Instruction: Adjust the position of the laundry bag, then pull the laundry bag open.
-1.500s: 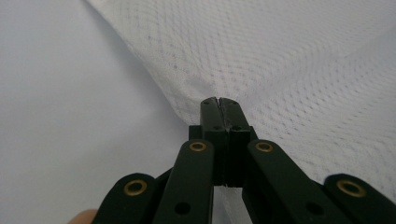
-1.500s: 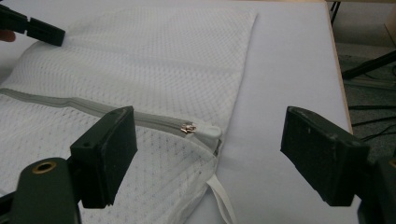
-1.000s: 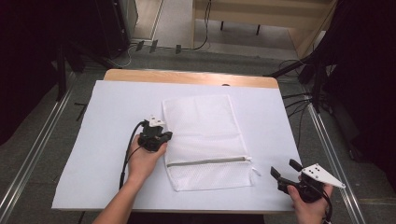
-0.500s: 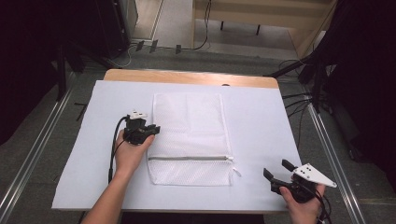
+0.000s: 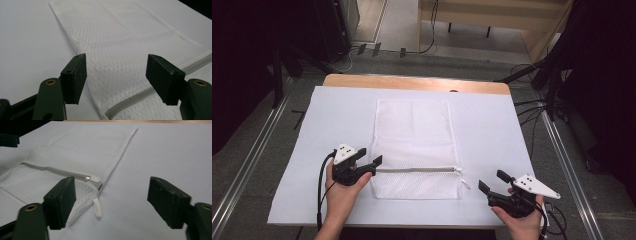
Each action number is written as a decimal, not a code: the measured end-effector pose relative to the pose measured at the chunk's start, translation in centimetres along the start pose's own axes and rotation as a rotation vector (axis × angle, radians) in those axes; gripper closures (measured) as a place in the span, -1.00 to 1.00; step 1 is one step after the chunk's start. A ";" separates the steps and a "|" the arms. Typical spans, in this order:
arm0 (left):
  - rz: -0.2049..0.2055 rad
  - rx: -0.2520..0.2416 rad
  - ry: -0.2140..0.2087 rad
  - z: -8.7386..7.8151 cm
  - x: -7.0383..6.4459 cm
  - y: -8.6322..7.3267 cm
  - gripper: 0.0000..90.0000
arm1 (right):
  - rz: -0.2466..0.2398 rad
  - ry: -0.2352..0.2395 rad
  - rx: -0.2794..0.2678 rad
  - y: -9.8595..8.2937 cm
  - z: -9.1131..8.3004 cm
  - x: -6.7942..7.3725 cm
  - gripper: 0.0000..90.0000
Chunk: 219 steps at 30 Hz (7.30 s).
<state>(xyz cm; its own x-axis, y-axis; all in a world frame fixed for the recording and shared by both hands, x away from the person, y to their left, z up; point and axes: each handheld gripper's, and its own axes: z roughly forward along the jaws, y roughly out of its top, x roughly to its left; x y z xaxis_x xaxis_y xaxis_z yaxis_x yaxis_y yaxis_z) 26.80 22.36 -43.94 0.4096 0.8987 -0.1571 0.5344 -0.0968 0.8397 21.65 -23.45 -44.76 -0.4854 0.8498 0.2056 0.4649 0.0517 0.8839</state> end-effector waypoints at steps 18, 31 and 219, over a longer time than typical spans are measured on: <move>-0.008 0.006 -0.056 -0.1 -0.7 0.3 -0.04 | 0.070 0.091 0.073 -0.5 3.5 0.8 0.31; 0.031 0.036 -0.130 1.2 -3.0 0.3 0.11 | 0.041 0.084 0.168 -1.0 6.6 1.9 0.23; -0.018 -0.050 0.081 -6.1 8.7 -3.1 -1.00 | 0.031 -0.214 0.037 -0.7 -0.5 -5.2 -0.70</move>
<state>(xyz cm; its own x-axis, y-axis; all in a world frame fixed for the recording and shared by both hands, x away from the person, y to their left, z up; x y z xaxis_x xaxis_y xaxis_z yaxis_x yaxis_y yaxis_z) 24.16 33.10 -44.71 0.3381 0.9318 -0.1320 0.5028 -0.0603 0.8623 23.48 -28.15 -46.24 -0.3041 0.9431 0.1348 0.5059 0.0399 0.8617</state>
